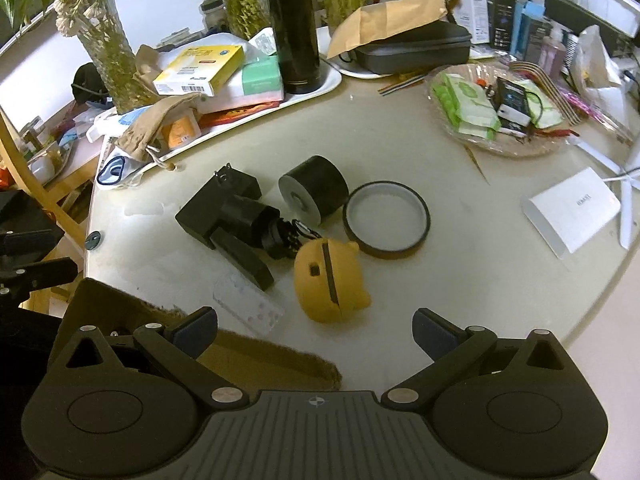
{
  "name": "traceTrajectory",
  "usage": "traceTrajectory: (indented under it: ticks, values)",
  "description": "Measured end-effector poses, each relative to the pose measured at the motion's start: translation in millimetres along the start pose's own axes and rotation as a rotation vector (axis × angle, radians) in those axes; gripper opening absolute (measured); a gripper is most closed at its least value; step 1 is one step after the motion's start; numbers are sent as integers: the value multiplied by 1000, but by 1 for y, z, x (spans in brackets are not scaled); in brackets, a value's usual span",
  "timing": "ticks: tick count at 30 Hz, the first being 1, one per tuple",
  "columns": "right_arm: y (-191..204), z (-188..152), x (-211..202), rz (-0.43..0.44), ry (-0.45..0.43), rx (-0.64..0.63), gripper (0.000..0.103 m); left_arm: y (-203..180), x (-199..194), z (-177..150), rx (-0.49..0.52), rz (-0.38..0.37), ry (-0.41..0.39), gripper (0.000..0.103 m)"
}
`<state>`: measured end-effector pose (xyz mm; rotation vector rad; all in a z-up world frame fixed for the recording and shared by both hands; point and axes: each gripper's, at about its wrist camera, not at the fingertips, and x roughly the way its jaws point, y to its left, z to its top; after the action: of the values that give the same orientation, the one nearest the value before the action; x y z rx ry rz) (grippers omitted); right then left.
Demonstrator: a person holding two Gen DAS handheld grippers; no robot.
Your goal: Organize rigid objects
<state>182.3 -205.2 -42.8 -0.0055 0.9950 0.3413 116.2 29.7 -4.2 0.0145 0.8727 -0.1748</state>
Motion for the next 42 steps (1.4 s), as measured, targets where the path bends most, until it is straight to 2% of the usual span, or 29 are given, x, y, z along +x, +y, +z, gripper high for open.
traceTrajectory:
  ticks: [5, 8, 16, 31, 34, 42]
  values:
    - [-3, 8, 14, -5, -16, -15, 102, 5, 9, 0, -9, -1, 10, 62]
    - [-6, 12, 25, -10, -19, -20, 97, 8, 14, -1, -15, 18, 13, 62]
    - [-8, 14, 51, 7, -5, -72, 94, 17, 26, -1, -41, 16, 18, 62]
    - [-10, 19, 90, 9, 53, -113, 69, 17, 33, 0, -39, 12, 21, 62]
    - [-10, 17, 95, 10, 66, -114, 59, 18, 33, 0, -39, 15, 21, 62]
    - [-13, 16, 90, 19, 66, -63, 56, 17, 34, 2, -35, 12, 19, 62]
